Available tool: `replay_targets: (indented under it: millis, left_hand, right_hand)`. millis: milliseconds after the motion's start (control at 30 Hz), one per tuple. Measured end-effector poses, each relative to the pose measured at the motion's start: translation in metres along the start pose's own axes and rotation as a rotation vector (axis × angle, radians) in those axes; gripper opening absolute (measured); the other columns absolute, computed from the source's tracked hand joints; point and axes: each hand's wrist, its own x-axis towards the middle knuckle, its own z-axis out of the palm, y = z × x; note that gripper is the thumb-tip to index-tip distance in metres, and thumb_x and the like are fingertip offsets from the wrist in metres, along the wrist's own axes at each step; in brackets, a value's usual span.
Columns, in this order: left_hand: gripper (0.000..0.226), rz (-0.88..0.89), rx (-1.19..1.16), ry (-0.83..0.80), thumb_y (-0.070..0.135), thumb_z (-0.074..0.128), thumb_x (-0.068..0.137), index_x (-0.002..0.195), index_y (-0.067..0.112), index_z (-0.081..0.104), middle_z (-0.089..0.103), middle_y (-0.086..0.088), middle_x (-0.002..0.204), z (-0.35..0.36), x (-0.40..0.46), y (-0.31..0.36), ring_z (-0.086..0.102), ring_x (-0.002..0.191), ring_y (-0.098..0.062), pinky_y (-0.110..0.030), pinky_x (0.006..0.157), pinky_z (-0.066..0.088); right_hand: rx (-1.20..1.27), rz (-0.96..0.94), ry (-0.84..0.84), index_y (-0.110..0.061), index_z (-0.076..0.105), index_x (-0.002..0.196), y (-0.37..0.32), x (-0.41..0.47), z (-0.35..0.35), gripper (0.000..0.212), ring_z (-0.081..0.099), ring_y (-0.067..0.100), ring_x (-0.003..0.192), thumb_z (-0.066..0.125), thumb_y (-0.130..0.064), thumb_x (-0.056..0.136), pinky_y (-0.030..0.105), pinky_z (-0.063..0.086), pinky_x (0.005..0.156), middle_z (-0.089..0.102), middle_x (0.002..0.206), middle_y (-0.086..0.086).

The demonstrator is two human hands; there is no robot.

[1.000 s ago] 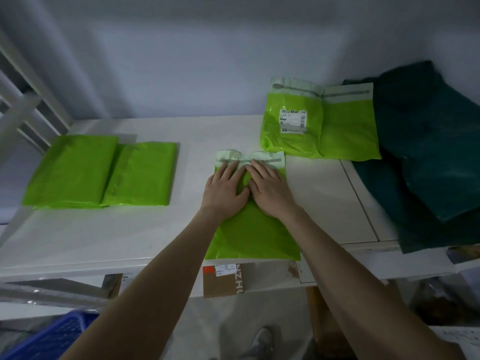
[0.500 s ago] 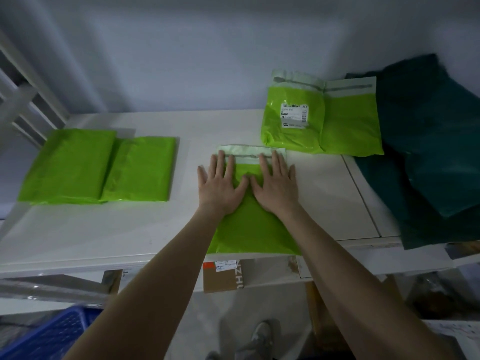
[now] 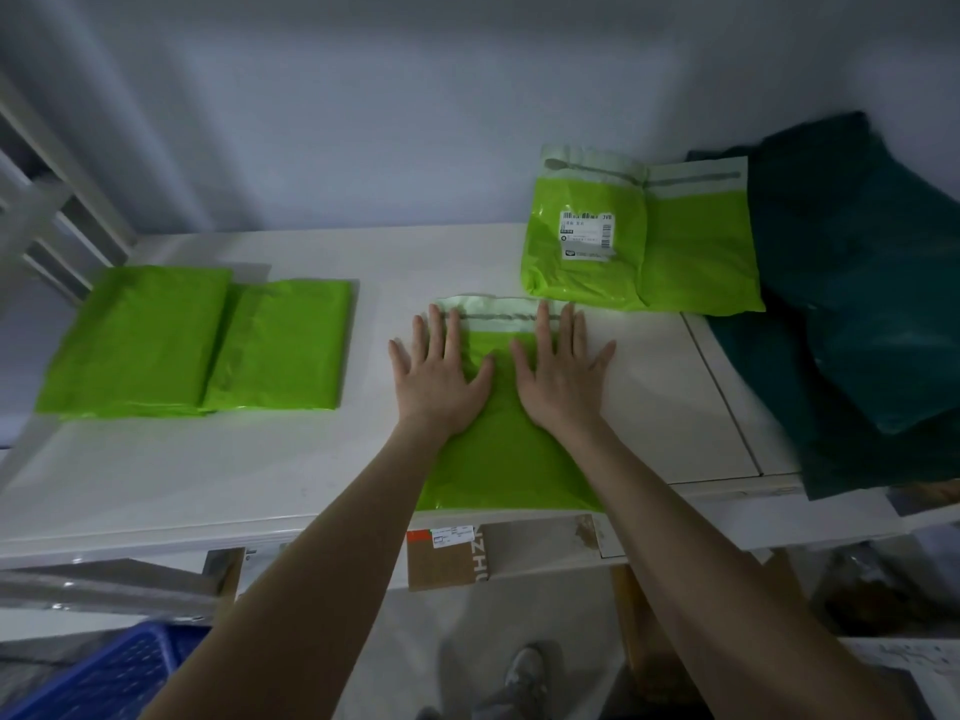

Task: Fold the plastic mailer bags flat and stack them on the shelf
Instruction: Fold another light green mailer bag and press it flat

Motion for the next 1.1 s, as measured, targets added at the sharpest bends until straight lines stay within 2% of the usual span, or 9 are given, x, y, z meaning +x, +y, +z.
replay_targets:
  millis: [133,233,333,467,667,833,933,1000,1100]
  left_hand:
    - [0.065,0.011,-0.128,0.057,0.05,0.021,0.097,0.151,0.022,-0.003,-0.009,-0.004,0.159,0.0,-0.001,-0.003,-0.01,0.146,-0.016,-0.042,0.116,-0.01]
    - [0.056,-0.015,-0.284,0.155,0.039,0.023,0.1,0.15,0.018,0.011,0.005,-0.006,0.159,-0.003,-0.003,-0.001,0.004,0.146,-0.019,-0.04,0.118,0.0]
    - [0.049,-0.054,-0.482,0.23,0.027,0.036,0.099,0.144,0.009,0.028,0.027,-0.012,0.149,-0.014,-0.006,-0.002,0.028,0.137,-0.027,-0.039,0.114,0.022]
    - [0.052,-0.082,-0.38,0.198,0.023,0.05,0.092,0.139,0.01,0.032,0.035,-0.01,0.141,-0.032,-0.01,-0.011,0.035,0.13,-0.027,-0.042,0.104,0.031]
    - [0.056,-0.202,-0.427,0.015,0.032,0.057,0.089,0.136,0.011,0.034,0.049,-0.01,0.131,-0.05,-0.013,-0.027,0.049,0.117,-0.028,-0.042,0.095,0.044]
    - [0.053,-0.264,-0.337,-0.032,0.036,0.057,0.089,0.131,0.01,0.038,0.061,-0.007,0.119,-0.054,-0.024,-0.031,0.058,0.106,-0.027,-0.036,0.082,0.048]
    - [0.055,-0.328,-0.426,-0.083,0.031,0.062,0.086,0.132,0.01,0.043,0.06,-0.009,0.122,-0.054,-0.027,-0.03,0.057,0.108,-0.026,-0.032,0.082,0.046]
    - [0.05,-0.37,-0.533,-0.112,0.027,0.065,0.084,0.129,0.011,0.05,0.059,-0.01,0.123,-0.053,-0.029,-0.027,0.057,0.107,-0.025,-0.03,0.083,0.045]
    - [0.033,-0.367,-0.721,-0.132,0.018,0.063,0.085,0.116,0.008,0.063,0.066,-0.008,0.099,-0.051,-0.033,-0.026,0.058,0.076,-0.017,-0.024,0.068,0.045]
  right_hand:
    - [0.04,-0.007,0.189,-0.014,0.03,0.144,-0.003,-0.007,-0.008,0.055,0.029,0.03,0.137,0.022,-0.043,0.098,0.06,0.021,0.106,0.03,0.149,0.018]
    - [-0.03,-0.05,0.341,-0.01,0.058,0.112,-0.007,-0.013,-0.015,0.044,0.057,0.031,0.096,0.03,-0.038,0.092,0.044,0.044,0.077,0.059,0.109,0.014]
    - [-0.029,-0.132,0.406,-0.01,0.061,0.097,-0.005,-0.016,-0.021,0.033,0.056,0.029,0.083,0.036,-0.031,0.09,0.038,0.04,0.068,0.06,0.091,0.01]
    - [-0.006,-0.192,0.344,-0.006,0.059,0.107,0.001,-0.019,-0.032,0.028,0.054,0.031,0.096,0.049,-0.017,0.083,0.04,0.04,0.077,0.058,0.102,0.014]
    - [0.177,0.047,0.115,-0.004,0.05,0.118,0.017,-0.027,-0.052,0.032,0.052,0.033,0.105,0.051,-0.018,0.089,0.037,0.041,0.081,0.052,0.114,0.016]
    - [0.45,0.299,-0.1,-0.007,0.05,0.115,0.025,-0.031,-0.057,0.034,0.057,0.029,0.099,0.059,-0.022,0.086,0.028,0.04,0.075,0.052,0.103,0.008]
    - [0.685,0.443,-0.145,-0.011,0.053,0.091,0.029,-0.03,-0.055,0.017,0.061,0.026,0.071,0.064,-0.017,0.08,0.03,0.047,0.06,0.056,0.084,0.009]
    - [0.737,0.473,-0.145,-0.008,0.054,0.074,0.029,-0.03,-0.053,0.012,0.052,0.022,0.051,0.065,-0.012,0.076,0.025,0.037,0.046,0.055,0.063,0.01]
    - [0.781,0.51,-0.149,-0.006,0.052,0.058,0.029,-0.031,-0.052,0.02,0.043,0.02,0.043,0.066,-0.007,0.073,0.023,0.031,0.044,0.047,0.05,0.009]
